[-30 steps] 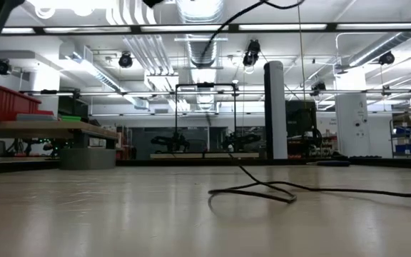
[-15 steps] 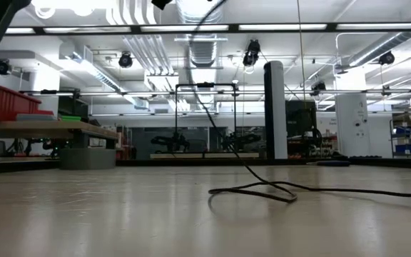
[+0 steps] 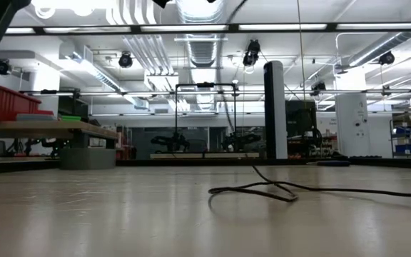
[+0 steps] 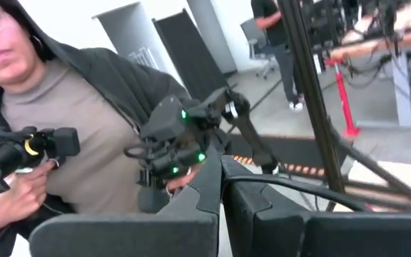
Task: Coil cords
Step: Coil the black wire on the black spool
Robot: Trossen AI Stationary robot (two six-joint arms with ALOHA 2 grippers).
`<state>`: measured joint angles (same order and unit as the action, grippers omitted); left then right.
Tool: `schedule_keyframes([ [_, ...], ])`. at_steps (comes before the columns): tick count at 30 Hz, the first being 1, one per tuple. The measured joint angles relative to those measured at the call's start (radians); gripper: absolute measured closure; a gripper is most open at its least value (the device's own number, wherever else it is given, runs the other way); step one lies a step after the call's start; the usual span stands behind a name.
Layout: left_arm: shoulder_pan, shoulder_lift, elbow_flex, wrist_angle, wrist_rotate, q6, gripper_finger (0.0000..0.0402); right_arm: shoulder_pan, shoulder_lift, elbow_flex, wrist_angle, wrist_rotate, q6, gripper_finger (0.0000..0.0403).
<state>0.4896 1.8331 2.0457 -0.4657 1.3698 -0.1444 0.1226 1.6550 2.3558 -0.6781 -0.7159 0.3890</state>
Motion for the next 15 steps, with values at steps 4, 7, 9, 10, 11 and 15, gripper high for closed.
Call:
schedule_keyframes([
  [4, -0.025, 0.0, 0.0, 0.004, 0.096, -0.069, 0.0402, -0.019, 0.0, 0.0, 0.056, 0.0, 0.011, 0.0403],
  [7, -0.054, -0.001, 0.0, 0.013, 0.166, -0.154, 0.0402, -0.036, 0.0, 0.0, 0.091, 0.001, 0.017, 0.0403],
  [9, -0.077, -0.001, 0.0, 0.012, 0.166, -0.191, 0.0402, -0.048, 0.0, 0.0, 0.095, 0.0, 0.016, 0.0403],
  [10, -0.089, -0.001, 0.0, 0.012, 0.164, -0.2, 0.0402, -0.054, -0.001, 0.0, 0.095, 0.0, 0.018, 0.0403],
  [11, -0.099, 0.0, 0.0, 0.012, 0.153, -0.205, 0.0401, -0.058, -0.001, 0.0, 0.095, 0.0, 0.022, 0.0403],
  [15, -0.119, 0.0, 0.0, 0.015, 0.06, -0.205, 0.0402, -0.061, 0.01, 0.0, 0.118, -0.015, 0.035, 0.0403],
])
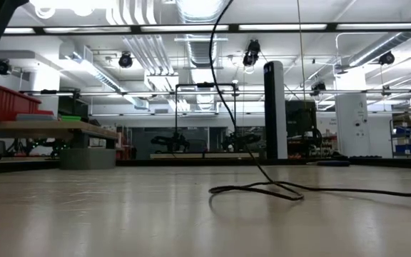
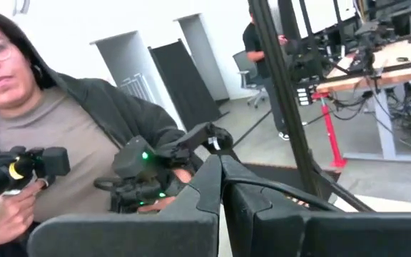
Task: Coil cords
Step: Coil the black wire on the black spool
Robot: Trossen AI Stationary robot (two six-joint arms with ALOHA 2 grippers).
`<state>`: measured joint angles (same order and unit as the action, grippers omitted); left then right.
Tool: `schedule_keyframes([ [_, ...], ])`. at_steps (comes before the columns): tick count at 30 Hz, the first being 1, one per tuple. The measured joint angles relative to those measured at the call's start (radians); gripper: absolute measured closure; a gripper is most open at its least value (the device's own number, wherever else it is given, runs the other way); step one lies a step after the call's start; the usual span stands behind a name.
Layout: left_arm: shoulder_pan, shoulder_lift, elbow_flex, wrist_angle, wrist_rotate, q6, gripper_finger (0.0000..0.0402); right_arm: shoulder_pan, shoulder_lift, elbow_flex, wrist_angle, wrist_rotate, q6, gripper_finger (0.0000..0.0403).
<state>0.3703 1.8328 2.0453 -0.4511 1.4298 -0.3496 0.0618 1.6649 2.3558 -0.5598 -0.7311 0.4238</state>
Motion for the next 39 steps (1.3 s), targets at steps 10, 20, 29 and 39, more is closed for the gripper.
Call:
schedule_keyframes([
  [10, -0.02, 0.0, 0.0, 0.003, 0.035, -0.03, 0.0402, -0.021, 0.013, 0.001, 0.233, -0.104, 0.082, 0.0403],
  [20, -0.14, 0.0, 0.001, 0.011, 0.141, -0.053, 0.0402, -0.121, 0.041, 0.001, 0.269, -0.068, 0.169, 0.0403],
  [29, -0.179, -0.006, 0.001, 0.105, 0.141, -0.056, 0.0402, -0.209, 0.051, 0.0, 0.28, -0.014, 0.296, 0.0403],
  [39, -0.133, -0.057, 0.0, 0.286, 0.141, -0.06, 0.0401, -0.189, 0.045, 0.0, 0.296, -0.169, 0.341, 0.0403],
])
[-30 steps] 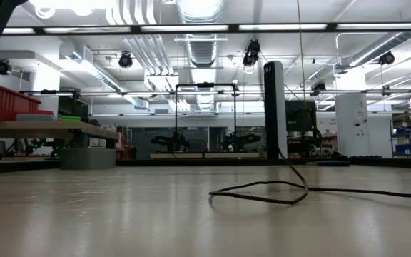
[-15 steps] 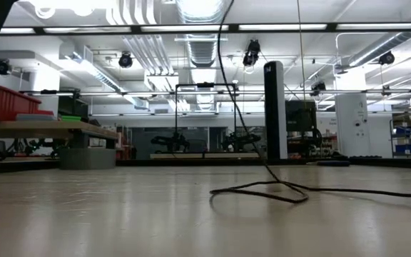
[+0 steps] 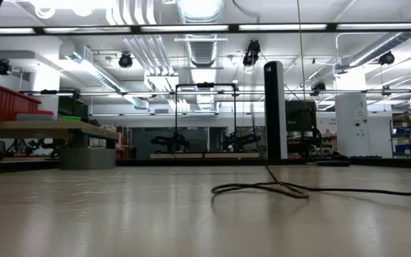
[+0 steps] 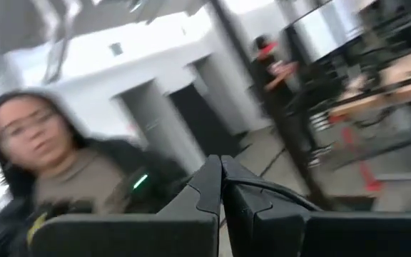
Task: Coil cords
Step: Coil the black wire on the black spool
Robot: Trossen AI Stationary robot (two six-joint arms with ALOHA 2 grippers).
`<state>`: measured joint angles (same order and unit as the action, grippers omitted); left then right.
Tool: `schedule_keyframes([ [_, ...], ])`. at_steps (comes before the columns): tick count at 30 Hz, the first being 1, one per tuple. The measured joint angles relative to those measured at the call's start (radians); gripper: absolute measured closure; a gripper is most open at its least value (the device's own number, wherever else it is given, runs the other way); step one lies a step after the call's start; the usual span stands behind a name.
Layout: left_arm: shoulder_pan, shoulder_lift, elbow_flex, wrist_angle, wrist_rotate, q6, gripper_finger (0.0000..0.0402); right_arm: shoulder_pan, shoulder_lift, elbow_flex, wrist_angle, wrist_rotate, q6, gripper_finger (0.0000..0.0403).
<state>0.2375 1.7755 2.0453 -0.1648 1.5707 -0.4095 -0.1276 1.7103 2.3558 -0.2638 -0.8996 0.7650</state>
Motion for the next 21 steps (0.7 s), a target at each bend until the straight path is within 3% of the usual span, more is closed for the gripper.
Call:
schedule_keyframes([
  [4, 0.092, -0.058, 0.001, 0.017, -0.015, 0.008, 0.0402, 0.048, -0.001, 0.0, 0.009, -0.028, -0.018, 0.0403],
  [10, 0.234, -0.09, 0.001, 0.003, -0.265, 0.005, 0.0401, 0.076, 0.006, 0.0, 0.026, 0.006, -0.03, 0.0403],
  [15, 0.284, -0.083, 0.001, -0.001, -0.321, 0.005, 0.0401, 0.086, 0.013, 0.0, 0.078, 0.011, -0.029, 0.0403],
  [17, 0.285, -0.082, 0.0, 0.001, -0.262, 0.012, 0.0401, 0.086, 0.012, 0.0, 0.085, 0.018, -0.03, 0.0403],
  [20, 0.253, -0.087, 0.0, 0.02, -0.018, -0.006, 0.0402, 0.083, 0.009, 0.0, 0.082, 0.031, -0.035, 0.0403],
  [21, 0.236, -0.096, 0.001, 0.019, -0.004, -0.013, 0.0401, 0.081, 0.008, 0.0, 0.08, 0.032, -0.036, 0.0403],
])
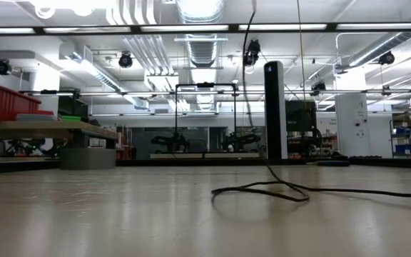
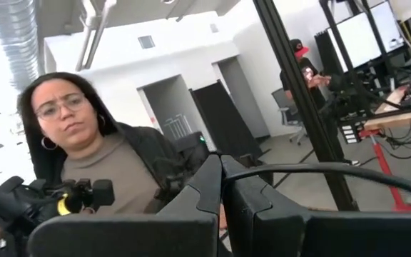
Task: Coil cords
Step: Coil the black wire on the black spool
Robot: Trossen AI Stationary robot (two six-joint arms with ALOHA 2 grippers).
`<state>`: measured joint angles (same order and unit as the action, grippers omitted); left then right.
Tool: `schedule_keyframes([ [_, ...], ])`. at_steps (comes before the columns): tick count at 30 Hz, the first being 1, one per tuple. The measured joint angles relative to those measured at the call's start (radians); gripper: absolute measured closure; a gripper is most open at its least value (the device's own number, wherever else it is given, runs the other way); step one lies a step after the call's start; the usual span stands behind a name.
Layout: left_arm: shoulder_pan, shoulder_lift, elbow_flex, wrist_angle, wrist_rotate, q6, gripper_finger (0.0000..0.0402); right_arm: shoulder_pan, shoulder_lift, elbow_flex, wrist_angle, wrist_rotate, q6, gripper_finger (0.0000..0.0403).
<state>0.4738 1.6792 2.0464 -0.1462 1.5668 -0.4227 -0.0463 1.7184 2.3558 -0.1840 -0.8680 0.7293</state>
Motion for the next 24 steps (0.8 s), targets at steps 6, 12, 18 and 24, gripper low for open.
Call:
schedule_keyframes([
  [6, -0.011, -0.066, 0.001, 0.103, -0.043, 0.073, 0.0401, 0.01, -0.003, 0.0, 0.002, -0.003, 0.014, 0.0403],
  [12, 0.01, -0.109, 0.002, 0.215, -0.296, 0.055, 0.0401, 0.038, 0.027, 0.0, -0.004, -0.015, 0.016, 0.0403],
  [18, 0.062, -0.1, 0.0, 0.206, -0.381, 0.039, 0.0402, 0.056, 0.031, 0.0, 0.012, -0.012, 0.015, 0.0403],
  [24, 0.095, -0.079, 0.0, 0.065, -0.47, 0.03, 0.0401, 0.068, 0.029, 0.0, 0.018, 0.004, 0.005, 0.0403],
])
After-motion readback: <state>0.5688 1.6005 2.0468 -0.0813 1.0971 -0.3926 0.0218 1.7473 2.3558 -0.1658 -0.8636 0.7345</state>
